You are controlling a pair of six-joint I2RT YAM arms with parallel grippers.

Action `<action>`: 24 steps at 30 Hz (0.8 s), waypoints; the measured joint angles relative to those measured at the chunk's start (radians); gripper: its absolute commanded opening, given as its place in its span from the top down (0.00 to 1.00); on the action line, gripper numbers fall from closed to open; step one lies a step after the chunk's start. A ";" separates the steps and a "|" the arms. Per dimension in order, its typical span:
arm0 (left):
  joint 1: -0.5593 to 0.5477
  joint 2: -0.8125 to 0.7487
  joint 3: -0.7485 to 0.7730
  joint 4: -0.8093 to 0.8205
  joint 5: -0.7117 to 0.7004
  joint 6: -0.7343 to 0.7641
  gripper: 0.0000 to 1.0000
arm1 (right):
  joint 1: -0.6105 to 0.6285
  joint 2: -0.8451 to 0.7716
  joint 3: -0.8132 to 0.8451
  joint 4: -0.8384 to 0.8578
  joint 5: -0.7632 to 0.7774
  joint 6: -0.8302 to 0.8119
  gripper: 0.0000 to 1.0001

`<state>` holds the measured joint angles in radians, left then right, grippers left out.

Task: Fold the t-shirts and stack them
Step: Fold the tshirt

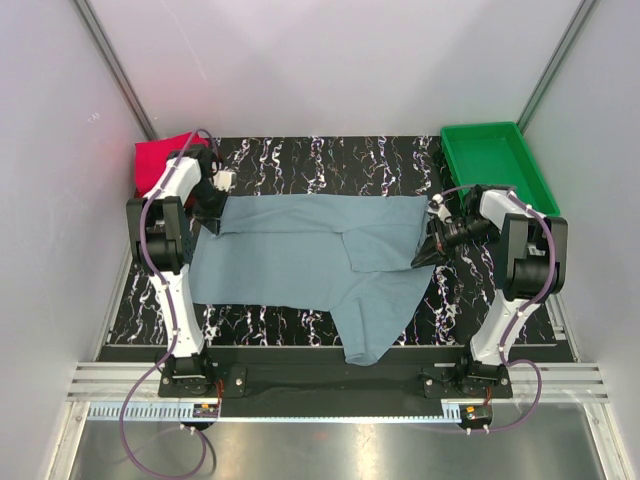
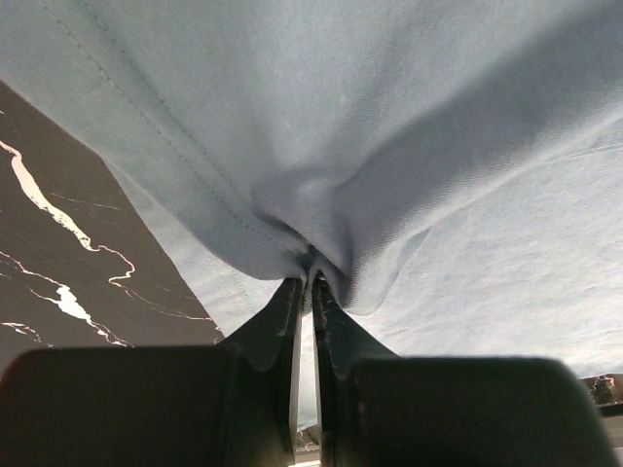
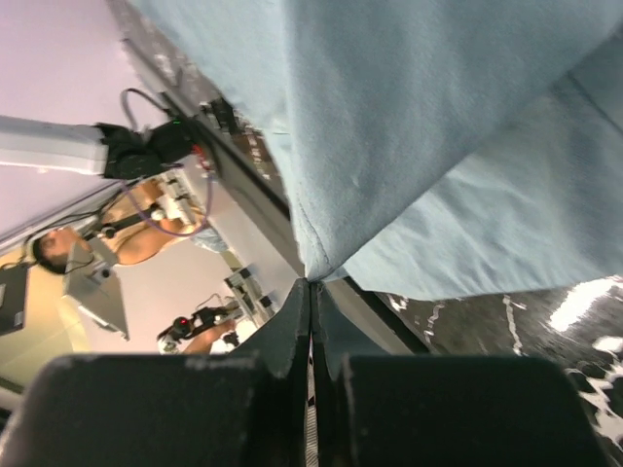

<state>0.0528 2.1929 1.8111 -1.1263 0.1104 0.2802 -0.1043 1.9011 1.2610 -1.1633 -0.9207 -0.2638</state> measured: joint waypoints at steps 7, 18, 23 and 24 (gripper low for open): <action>0.000 0.000 0.000 0.000 0.000 0.000 0.92 | 0.026 0.010 -0.006 0.017 0.162 0.047 0.49; -0.001 0.000 0.000 0.000 0.000 0.000 0.92 | 0.196 -0.034 0.143 0.062 0.330 0.035 0.48; -0.001 0.000 0.000 0.000 0.000 0.000 0.92 | 0.378 -0.063 0.261 0.107 0.380 0.002 0.52; -0.001 0.000 0.000 0.000 0.000 0.000 0.92 | 0.409 -0.061 0.275 0.113 0.388 -0.007 0.55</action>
<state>0.0521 2.1929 1.8114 -1.1263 0.1104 0.2802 0.3042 1.8404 1.5356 -1.0504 -0.5323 -0.2707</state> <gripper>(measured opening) 0.090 0.486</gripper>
